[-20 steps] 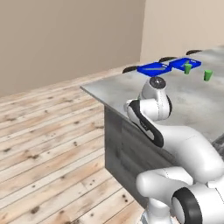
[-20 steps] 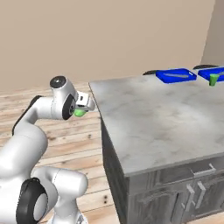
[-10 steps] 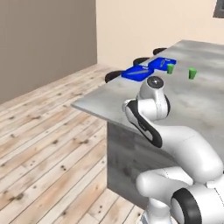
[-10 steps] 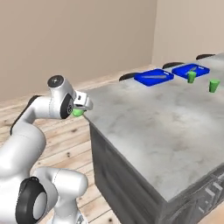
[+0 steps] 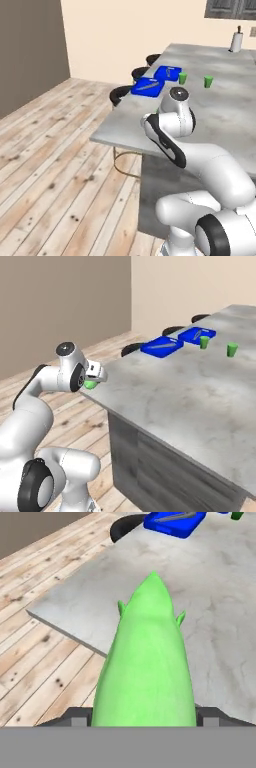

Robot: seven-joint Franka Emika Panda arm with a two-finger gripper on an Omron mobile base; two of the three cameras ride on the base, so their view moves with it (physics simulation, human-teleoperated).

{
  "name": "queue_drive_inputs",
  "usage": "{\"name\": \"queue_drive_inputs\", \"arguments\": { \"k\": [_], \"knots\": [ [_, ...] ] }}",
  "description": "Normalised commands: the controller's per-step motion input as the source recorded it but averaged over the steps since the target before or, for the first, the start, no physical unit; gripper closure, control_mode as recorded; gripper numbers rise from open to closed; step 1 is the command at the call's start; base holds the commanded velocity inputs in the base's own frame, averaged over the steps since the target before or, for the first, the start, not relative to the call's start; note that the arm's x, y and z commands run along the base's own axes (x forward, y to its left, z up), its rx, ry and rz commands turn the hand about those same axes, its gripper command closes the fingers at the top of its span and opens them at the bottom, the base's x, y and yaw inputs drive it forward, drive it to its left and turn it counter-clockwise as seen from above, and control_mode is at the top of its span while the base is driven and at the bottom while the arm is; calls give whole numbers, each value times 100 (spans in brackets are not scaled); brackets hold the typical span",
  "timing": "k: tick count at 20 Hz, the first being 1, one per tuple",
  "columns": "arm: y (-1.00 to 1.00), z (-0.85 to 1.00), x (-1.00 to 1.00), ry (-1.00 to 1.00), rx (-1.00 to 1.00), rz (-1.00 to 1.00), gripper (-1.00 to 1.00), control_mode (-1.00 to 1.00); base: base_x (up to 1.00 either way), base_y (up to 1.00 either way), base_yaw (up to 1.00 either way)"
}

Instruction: Gather the garlic and corn from the fridge and place them on a tray on the dining counter. Then gather the steak and fish from the fridge and place them on the other tray.

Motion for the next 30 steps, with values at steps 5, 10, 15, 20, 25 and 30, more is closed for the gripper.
{"name": "queue_drive_inputs", "arguments": {
  "k": [5, 10, 15, 20, 25, 30],
  "knots": [
    [0, 0, 0, 0, 0, 0, 100, 100, 29, 100, -47],
    [0, 0, 0, 0, 0, 0, 100, 100, 27, 100, -46],
    [0, 0, 0, 0, 0, 0, 100, 100, 26, 100, -45],
    [0, 0, 0, 0, 0, 0, 100, 100, 15, 100, -46],
    [0, 0, 0, 0, 0, 0, 100, 100, 19, 100, -47],
    [0, 0, 0, 0, 0, 0, 100, 100, 33, 100, -49]
  ]
}}
